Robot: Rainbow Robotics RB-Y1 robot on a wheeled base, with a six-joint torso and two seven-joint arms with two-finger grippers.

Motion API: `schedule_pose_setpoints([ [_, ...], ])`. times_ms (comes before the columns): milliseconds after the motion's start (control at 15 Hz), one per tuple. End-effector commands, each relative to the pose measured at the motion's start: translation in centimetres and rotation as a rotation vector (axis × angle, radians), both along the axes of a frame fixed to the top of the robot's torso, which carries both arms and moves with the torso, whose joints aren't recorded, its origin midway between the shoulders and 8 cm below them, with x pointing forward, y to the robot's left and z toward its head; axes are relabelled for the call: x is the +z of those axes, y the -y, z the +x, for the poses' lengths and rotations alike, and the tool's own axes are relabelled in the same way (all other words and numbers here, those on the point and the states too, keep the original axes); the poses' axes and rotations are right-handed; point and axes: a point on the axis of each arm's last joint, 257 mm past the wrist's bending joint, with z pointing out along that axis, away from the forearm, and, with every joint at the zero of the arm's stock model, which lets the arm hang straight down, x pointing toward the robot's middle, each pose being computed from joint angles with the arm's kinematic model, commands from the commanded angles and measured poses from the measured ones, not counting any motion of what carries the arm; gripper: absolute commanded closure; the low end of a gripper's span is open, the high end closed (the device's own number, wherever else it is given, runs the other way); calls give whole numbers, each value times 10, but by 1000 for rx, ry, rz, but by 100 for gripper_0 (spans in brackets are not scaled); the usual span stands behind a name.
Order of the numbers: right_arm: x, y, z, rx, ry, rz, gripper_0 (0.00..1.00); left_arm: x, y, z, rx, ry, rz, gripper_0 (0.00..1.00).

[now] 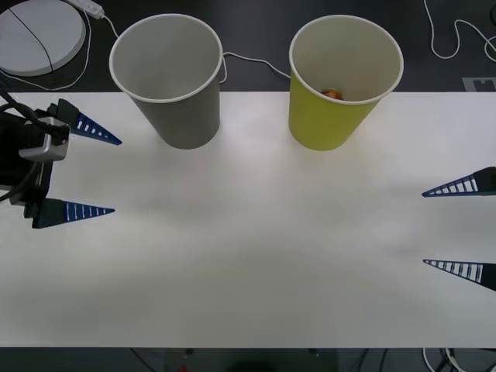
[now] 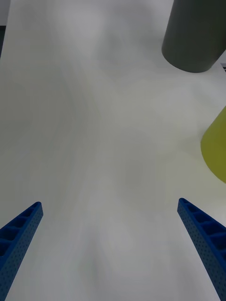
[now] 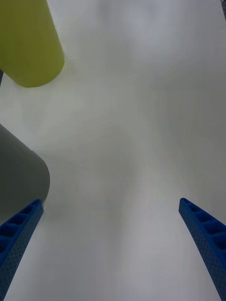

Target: Put the can into the green bin and the plastic bottle into the gray bin

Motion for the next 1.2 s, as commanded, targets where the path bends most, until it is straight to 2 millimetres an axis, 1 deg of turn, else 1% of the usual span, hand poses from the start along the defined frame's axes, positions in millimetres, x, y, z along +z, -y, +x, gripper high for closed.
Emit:
schedule_pose_setpoints([
  [67, 0, 0, 0, 0, 0, 0, 0, -13, -12, -4, -20, 22, 37, 0],
  [200, 0, 0, 0, 0, 0, 0, 0, -19, -22, -9, -17, 7, 60, 0],
  [467, 0, 0, 0, 0, 0, 0, 0, -25, -32, -12, -15, -1, 96, 0],
  [733, 0, 0, 0, 0, 0, 0, 0, -32, -42, -8, 6, 3, 136, 0],
  [1200, 0, 0, 0, 0, 0, 0, 0, -31, -42, -8, 8, 4, 137, 0],
])
